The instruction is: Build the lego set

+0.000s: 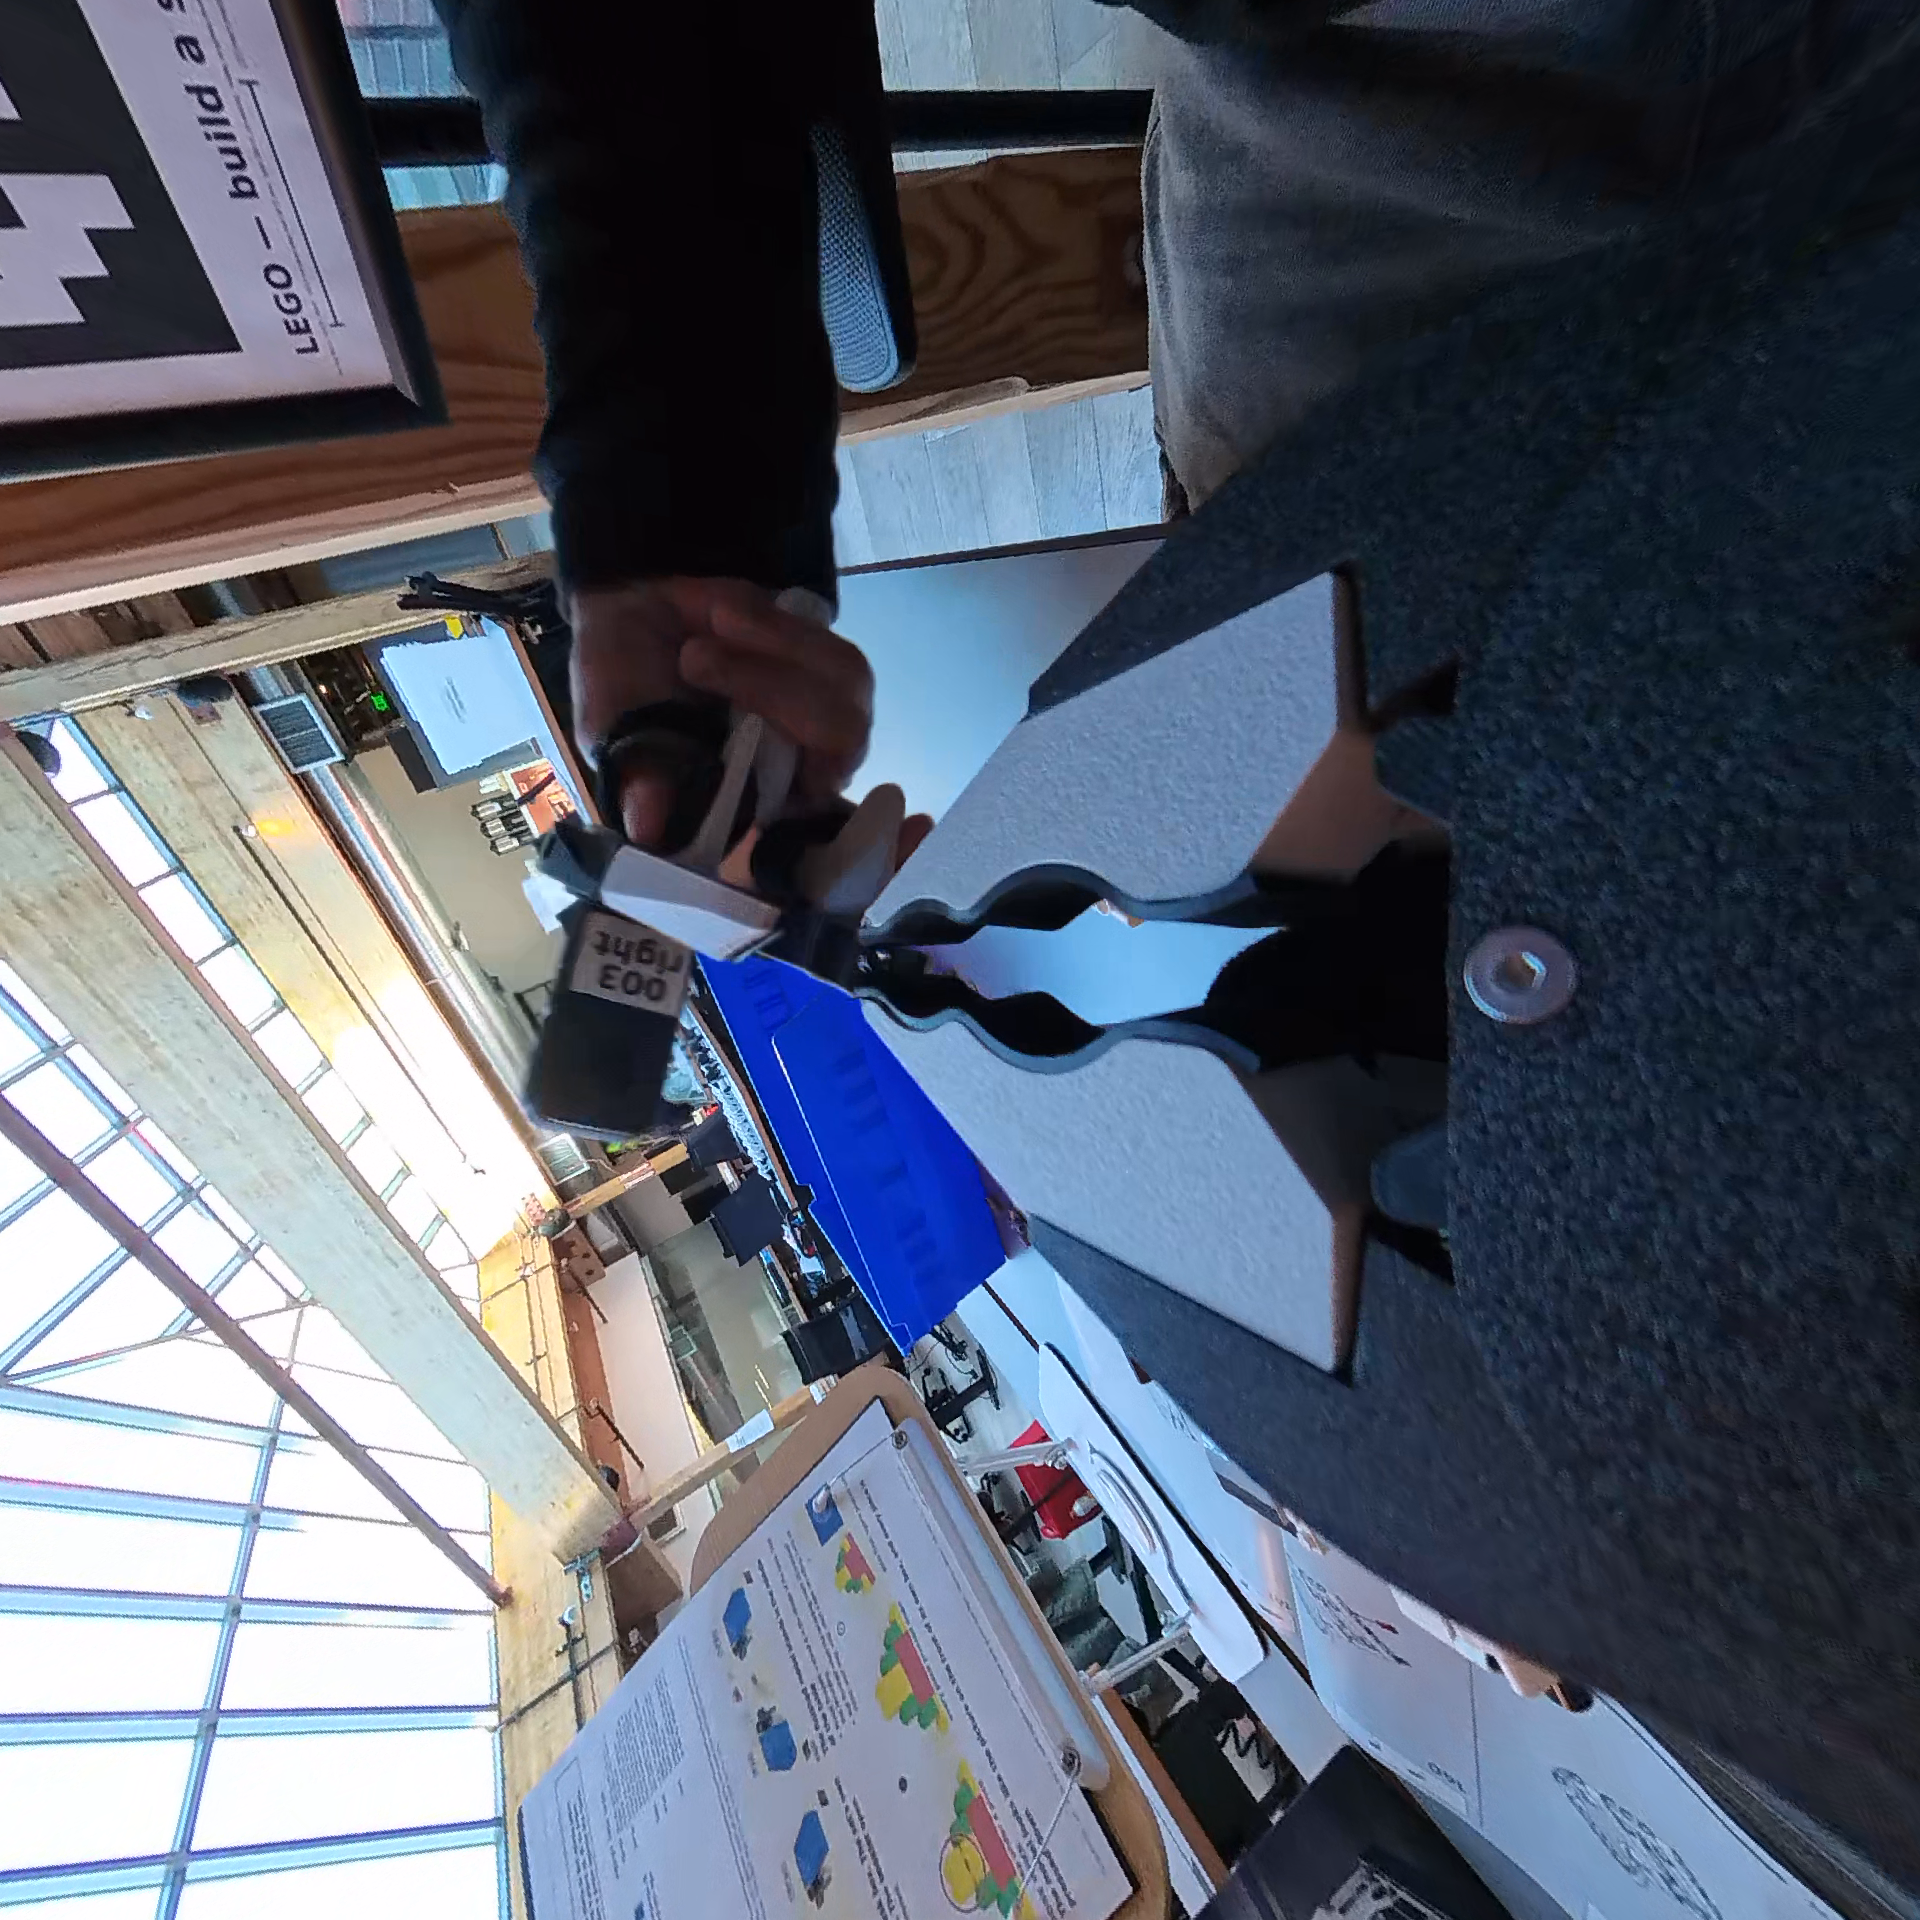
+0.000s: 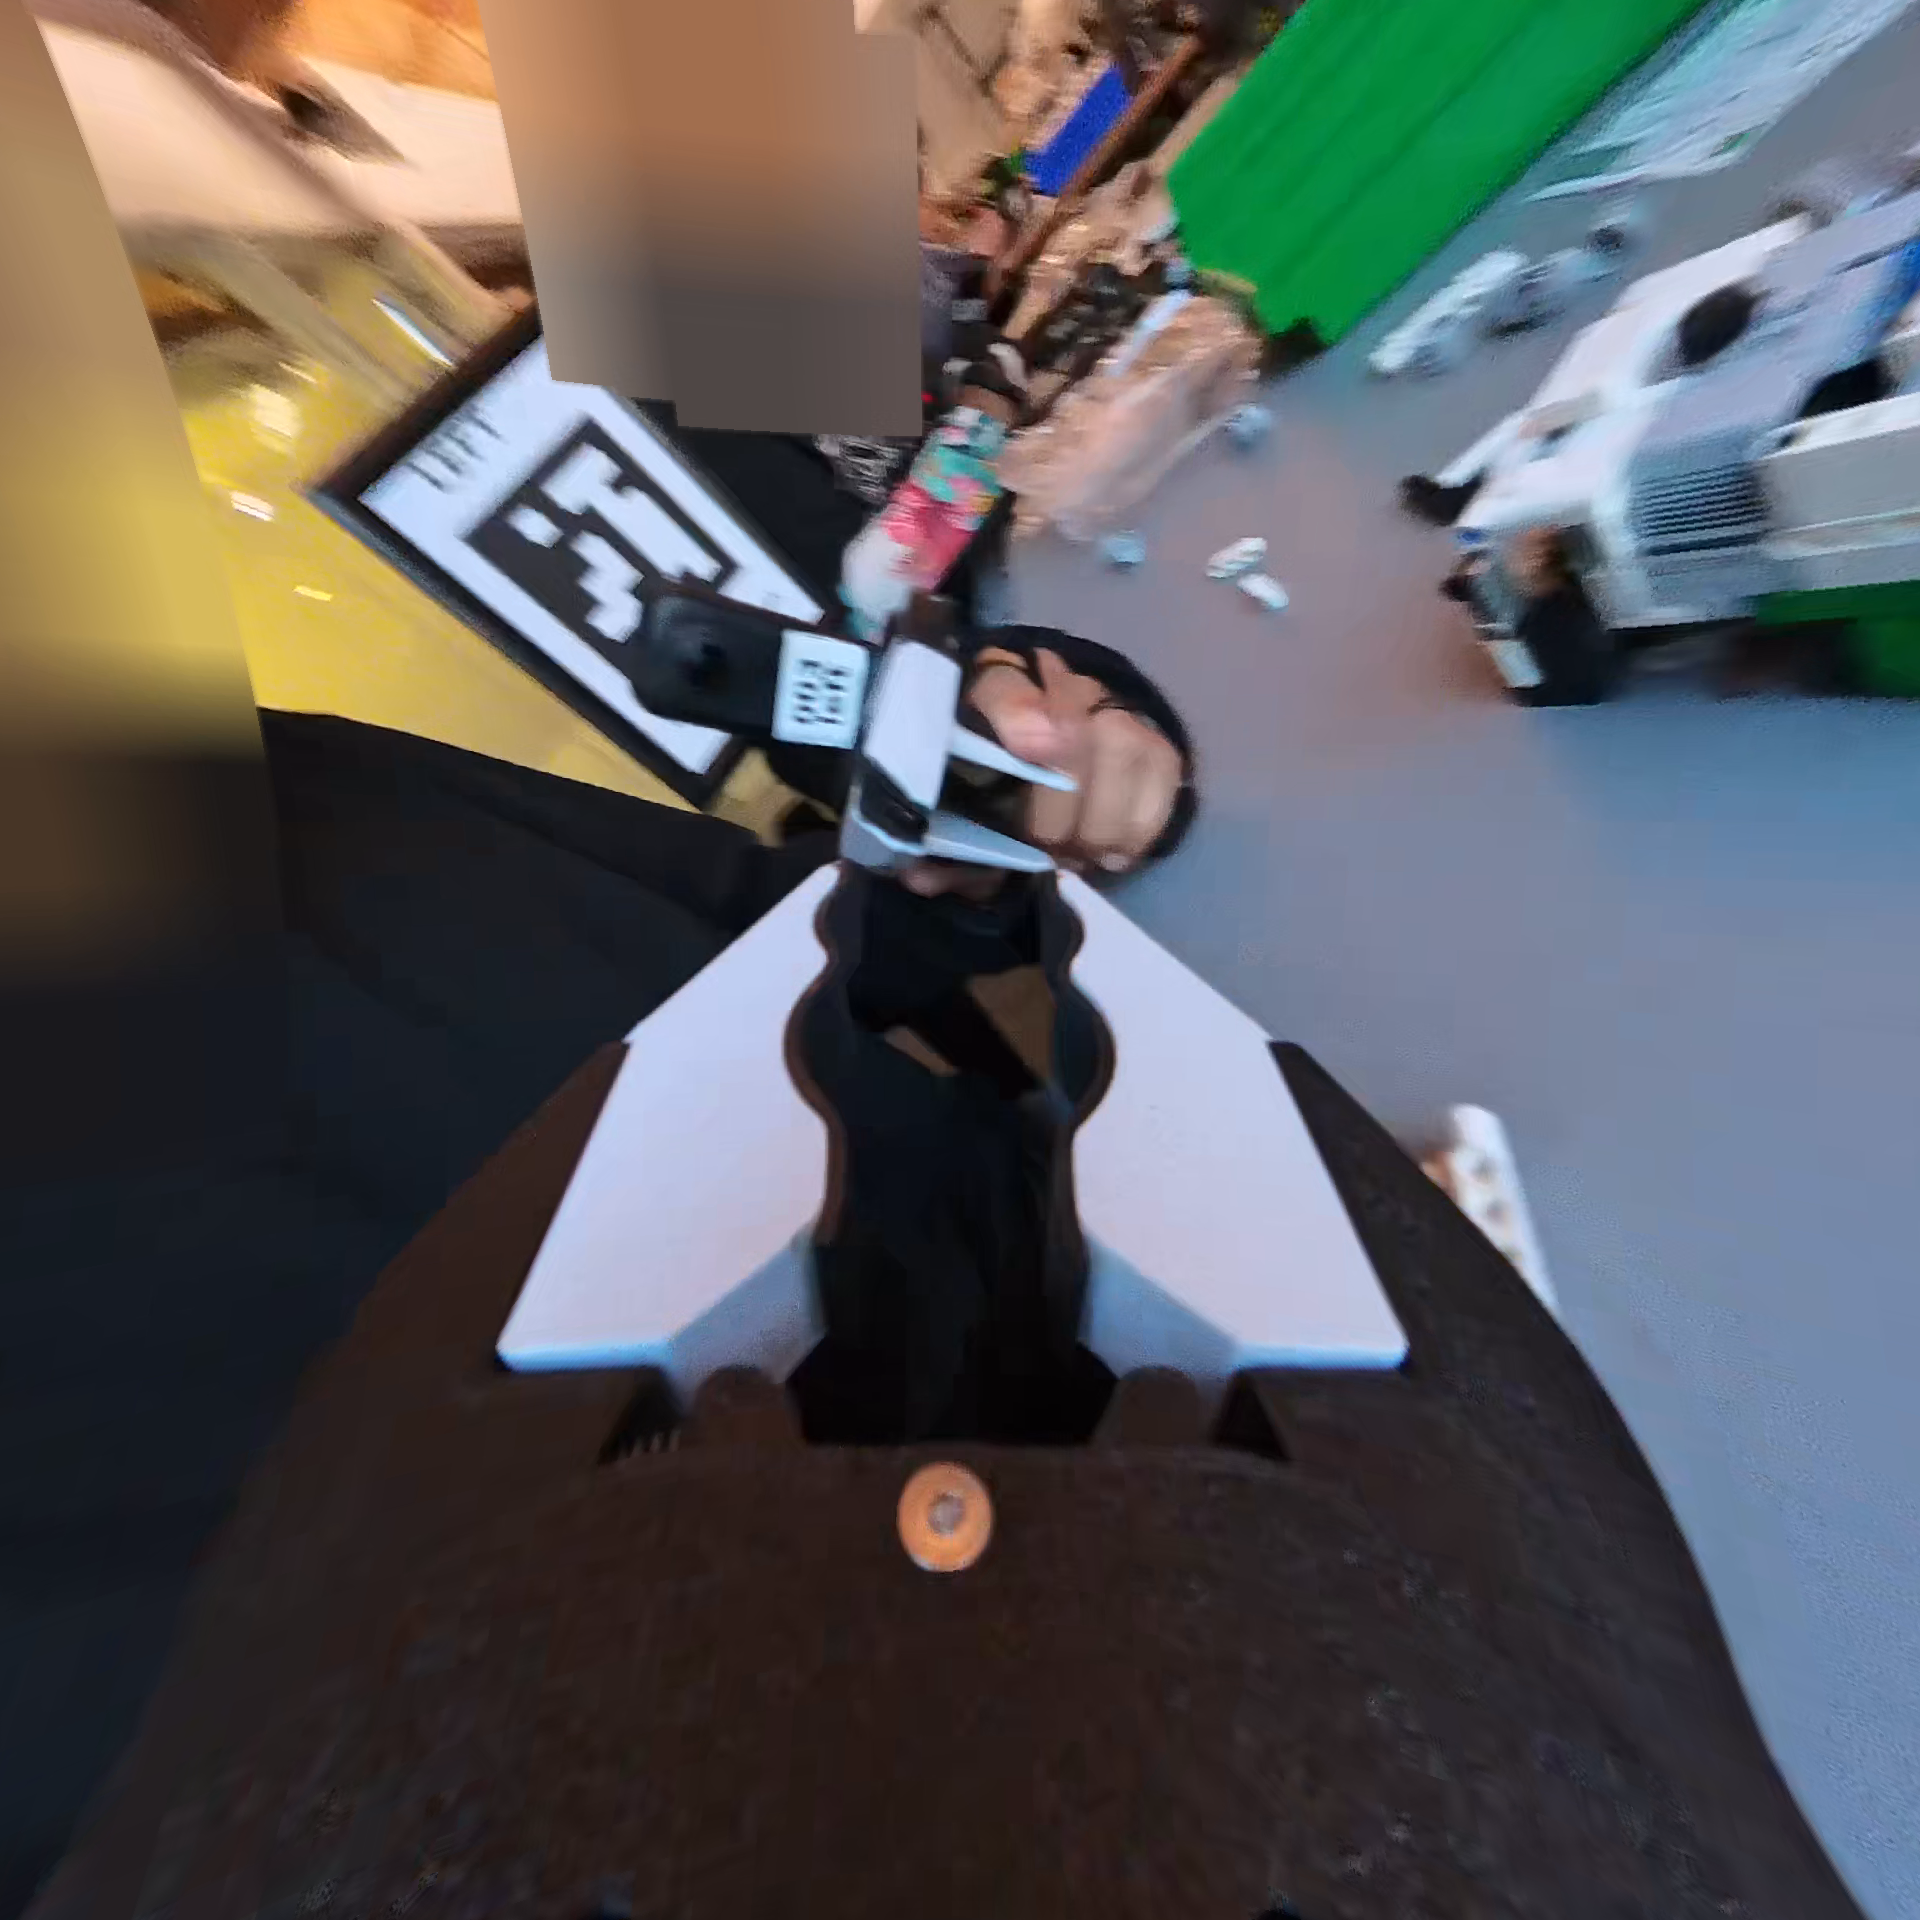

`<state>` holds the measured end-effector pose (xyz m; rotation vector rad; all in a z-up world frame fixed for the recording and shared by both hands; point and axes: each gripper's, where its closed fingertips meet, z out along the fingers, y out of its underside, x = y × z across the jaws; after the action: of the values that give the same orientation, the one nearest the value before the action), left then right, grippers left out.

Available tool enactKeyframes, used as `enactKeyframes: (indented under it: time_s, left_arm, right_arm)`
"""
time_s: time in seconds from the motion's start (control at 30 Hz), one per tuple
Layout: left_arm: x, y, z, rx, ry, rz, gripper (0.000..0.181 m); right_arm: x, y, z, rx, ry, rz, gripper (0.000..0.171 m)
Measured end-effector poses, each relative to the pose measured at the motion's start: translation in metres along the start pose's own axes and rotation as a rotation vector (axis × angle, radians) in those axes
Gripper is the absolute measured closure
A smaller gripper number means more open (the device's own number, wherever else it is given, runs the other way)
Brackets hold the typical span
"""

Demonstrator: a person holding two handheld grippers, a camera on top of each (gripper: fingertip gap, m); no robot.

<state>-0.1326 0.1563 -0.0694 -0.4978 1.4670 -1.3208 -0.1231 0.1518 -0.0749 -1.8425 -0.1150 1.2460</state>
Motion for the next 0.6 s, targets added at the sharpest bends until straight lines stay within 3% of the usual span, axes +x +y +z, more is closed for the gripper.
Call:
enactKeyframes:
  time_s: [0.2, 0.6]
  left_arm:
    - [0.004, 0.001, 0.001, -0.007, 0.009, 0.023, 0.178]
    - [0.006, 0.003, 0.002, -0.023, 0.006, 0.047, 0.177]
  right_arm:
    - [-0.01, 0.002, 0.018, 0.047, -0.23, 0.153, 0.158]
    - [-0.009, 0.006, 0.022, 0.054, -0.286, 0.188, 0.166]
